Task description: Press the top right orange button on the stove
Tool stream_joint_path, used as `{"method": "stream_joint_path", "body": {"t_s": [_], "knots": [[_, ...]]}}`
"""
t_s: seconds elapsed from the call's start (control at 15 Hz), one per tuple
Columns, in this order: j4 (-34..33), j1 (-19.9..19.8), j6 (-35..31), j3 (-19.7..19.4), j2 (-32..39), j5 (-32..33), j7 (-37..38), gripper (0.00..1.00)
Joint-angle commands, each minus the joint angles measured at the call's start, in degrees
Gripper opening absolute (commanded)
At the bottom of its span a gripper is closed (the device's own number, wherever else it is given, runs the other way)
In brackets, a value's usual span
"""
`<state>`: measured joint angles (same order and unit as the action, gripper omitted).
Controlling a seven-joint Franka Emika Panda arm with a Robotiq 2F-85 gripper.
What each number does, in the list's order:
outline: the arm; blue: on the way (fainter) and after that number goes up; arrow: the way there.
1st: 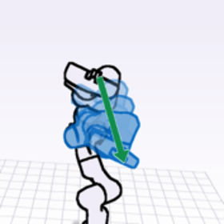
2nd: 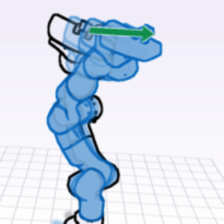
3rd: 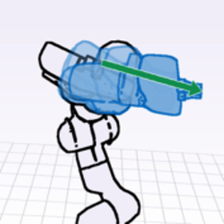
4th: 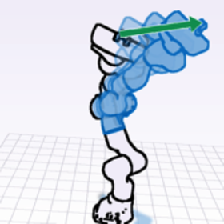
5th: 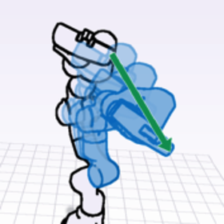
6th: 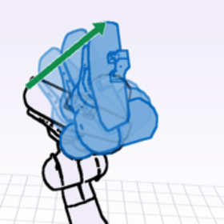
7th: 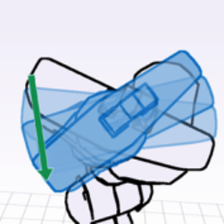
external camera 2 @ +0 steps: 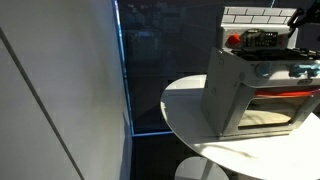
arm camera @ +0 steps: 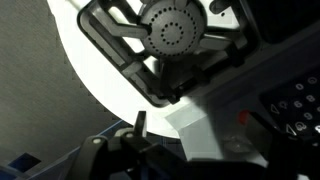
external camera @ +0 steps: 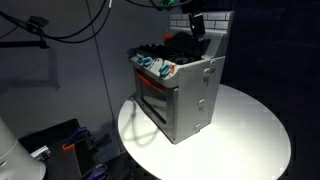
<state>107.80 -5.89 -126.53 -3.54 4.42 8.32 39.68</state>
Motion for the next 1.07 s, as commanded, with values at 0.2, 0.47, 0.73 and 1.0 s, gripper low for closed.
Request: {"method": "stream_joint_path", "body": {"t_s": [0.2, 0.47, 0.73, 1.0], "knots": [[-2.0, 0.7, -0.5, -1.0, 1.4, -0.7, 0.1, 1.00], [-2.4, 0.8, -0.6, -1.1, 1.8, -0.8, 0.0, 1.00], [-2.6, 0.8, -0.8, -1.1, 2.2, -0.9, 0.0, 1.00], [-3.1, 1.0, -0.9, -1.2, 2.8, -0.9, 0.0, 1.00]]}}
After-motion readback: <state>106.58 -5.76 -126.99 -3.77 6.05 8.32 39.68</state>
